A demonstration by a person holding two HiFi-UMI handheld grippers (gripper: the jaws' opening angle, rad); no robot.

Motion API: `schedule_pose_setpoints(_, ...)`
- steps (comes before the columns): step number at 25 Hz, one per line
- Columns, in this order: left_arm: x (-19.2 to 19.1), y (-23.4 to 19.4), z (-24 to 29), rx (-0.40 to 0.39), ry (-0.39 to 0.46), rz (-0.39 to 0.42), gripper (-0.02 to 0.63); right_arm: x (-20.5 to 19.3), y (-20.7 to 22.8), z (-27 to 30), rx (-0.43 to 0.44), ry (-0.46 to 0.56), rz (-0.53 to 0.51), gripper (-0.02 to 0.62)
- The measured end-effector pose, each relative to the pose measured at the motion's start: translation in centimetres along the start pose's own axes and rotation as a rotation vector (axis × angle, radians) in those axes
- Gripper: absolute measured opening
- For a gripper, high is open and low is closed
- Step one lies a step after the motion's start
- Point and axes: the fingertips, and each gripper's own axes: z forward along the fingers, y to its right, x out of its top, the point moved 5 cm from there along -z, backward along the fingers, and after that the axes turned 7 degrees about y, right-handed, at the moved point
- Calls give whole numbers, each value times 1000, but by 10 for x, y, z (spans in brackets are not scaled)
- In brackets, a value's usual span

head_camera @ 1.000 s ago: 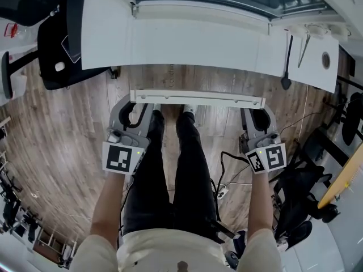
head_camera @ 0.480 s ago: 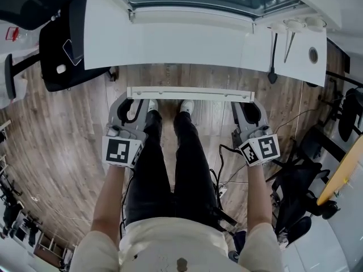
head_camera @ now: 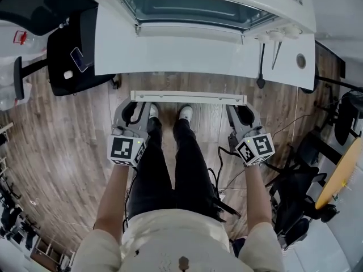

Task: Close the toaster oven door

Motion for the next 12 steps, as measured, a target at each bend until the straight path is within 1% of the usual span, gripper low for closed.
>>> schedule_pose_setpoints(6,9,1,-1,13,-15,-13,92,7,-1,-2,1,-6,23,118)
schedule_pose_setpoints(12,16,0,-2,15,-25,-24,91,15,-3,-1,4,-26,22,118)
